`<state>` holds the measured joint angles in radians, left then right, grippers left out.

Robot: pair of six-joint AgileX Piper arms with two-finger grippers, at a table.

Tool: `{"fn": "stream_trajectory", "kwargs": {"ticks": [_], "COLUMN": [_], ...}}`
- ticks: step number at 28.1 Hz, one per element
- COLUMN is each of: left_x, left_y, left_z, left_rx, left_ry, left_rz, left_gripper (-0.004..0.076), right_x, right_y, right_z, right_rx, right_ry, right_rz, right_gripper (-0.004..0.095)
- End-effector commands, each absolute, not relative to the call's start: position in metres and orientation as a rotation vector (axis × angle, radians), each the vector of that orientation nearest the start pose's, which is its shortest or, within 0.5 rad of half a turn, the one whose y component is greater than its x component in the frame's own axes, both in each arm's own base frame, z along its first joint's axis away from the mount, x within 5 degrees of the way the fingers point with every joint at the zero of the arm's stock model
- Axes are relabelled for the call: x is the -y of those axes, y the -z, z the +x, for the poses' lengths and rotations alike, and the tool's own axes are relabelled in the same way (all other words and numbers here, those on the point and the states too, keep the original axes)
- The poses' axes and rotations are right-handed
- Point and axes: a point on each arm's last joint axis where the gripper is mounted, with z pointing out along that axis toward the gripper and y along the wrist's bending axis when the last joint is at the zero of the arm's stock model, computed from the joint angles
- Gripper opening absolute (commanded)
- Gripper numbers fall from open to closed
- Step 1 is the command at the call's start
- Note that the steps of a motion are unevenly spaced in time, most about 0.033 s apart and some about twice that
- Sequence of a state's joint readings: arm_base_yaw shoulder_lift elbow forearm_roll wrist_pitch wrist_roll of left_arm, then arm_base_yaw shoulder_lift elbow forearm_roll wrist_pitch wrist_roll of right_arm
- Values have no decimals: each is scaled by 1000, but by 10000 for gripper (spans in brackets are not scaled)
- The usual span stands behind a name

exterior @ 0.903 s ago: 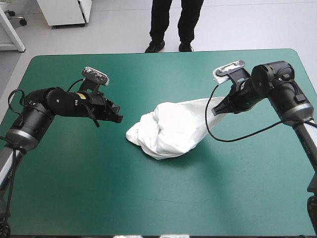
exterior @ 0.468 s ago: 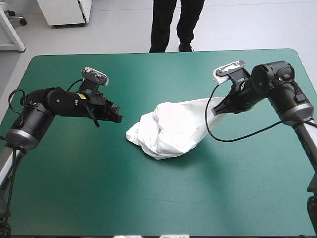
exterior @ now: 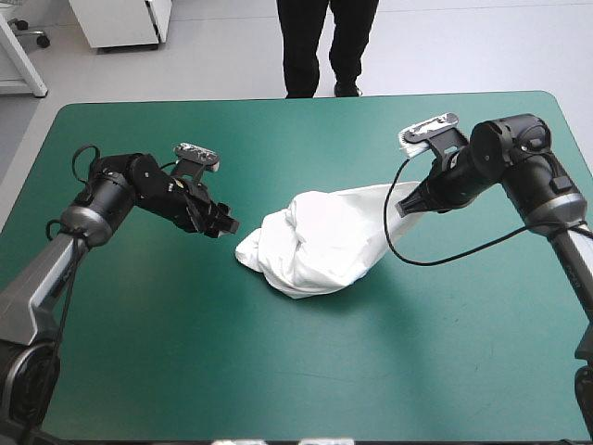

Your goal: Fold the cloth

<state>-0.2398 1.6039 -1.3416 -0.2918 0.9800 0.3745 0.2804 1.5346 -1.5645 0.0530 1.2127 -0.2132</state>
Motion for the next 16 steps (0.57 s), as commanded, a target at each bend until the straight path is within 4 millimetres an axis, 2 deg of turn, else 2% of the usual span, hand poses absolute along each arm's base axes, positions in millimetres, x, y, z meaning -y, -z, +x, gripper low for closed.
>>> {"fn": "stream_trajectory", "kwargs": {"ticks": [1,8,16], "left_x": [111,138,144], "left_y": [-306,-278,-246], "left_z": [328,337,347], "left_rx": [-2581,-2624,-2714], "left_ry": [328,307,309], "left_rz": [682,771,793], "left_gripper": [428,428,426], "right_x": [-90,-90,-90], "right_y": [-401,-401,-400], "right_z": [295,295,295], "right_rx": [-2487,-2488,-2490], "right_ry": [-93,-91,-91], "right_rz": [-626,-632,-632], "right_gripper": [-17,-17,-17]}}
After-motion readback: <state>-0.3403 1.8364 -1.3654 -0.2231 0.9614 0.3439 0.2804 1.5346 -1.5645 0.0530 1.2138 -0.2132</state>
